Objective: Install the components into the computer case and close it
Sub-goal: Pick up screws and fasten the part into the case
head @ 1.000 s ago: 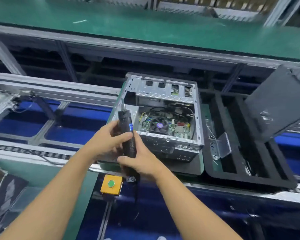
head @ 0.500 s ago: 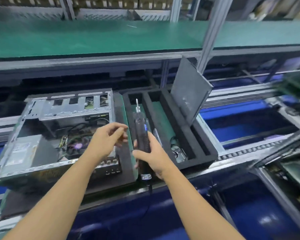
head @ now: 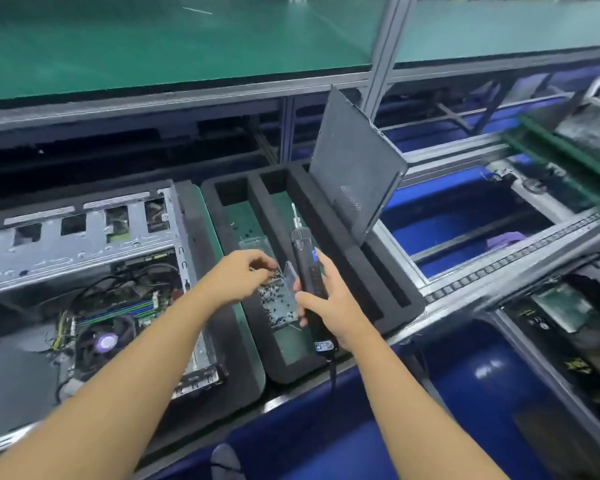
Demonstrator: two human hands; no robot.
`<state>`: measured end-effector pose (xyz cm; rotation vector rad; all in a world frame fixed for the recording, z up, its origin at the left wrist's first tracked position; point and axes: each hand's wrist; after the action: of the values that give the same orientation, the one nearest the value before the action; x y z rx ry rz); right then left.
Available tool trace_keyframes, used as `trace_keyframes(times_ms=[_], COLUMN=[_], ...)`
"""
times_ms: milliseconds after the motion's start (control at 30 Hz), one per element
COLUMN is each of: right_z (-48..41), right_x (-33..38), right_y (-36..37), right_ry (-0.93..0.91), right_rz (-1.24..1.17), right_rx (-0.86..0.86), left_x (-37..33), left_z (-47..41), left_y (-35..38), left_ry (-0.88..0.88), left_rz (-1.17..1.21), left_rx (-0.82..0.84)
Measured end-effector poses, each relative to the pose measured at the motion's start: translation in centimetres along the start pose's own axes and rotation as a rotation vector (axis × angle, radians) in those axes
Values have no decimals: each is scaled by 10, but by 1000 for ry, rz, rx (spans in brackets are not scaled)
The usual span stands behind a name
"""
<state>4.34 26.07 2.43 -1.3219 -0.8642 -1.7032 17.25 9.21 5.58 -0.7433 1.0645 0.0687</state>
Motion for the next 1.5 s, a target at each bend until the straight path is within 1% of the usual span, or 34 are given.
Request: trace_keyframes(times_ms=[100,300,400,467,667,733,833,900,967,1033,1133,1233,1500], right_z=[-15,-27,-31,-37,-55,-60,-66,-68,-69,-70,-70,-71,-71], right_x=[-10,-38,-54,-64,-94,-101,-107,-108,-110,-110,-110,-111,-108], right_y=[-1,-17,-30,-34,-41,-45,-50,-51,-52,-53,-53,-54,-53], right_ry=[47,138,200,232,235,220,193,192,171,160,154,157,163], right_rz=[52,89,108,119,110,101,72,75,64,69,77,67,28], right_rx=[-102,-172,-185,-183,-135,-110,-77,-60,-41,-26,-20,-9,4], left_x=[10,27,32,36,62,69,78,83,86,86,89,92,94], left_z=[-20,-55,-81,-99,-132,-134,-132,-132,-131,-129,-126,-124,-123], left_y=[-3,6,20,31,74,86,101,108,113,115,119,121,124], left_ry=[13,-48,-63,-75,-152,-145,-77,-47,-79,-104,-99,-99,-88], left_rz=[-236,-432,-535,-610,-797,-888,-1083,-1136,-1170,-1202,-1231,-1226,-1187], left_rx=[115,321,432,471,603,594,517,507,526,498,407,360,338])
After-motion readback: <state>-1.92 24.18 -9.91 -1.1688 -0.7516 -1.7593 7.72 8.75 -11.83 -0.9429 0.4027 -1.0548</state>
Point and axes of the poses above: each hand's wrist, its own z-axis away from the middle knuckle, its own y-axis out of the palm, x = y × z, and after that the axes turned 2 degrees about y, right-handed
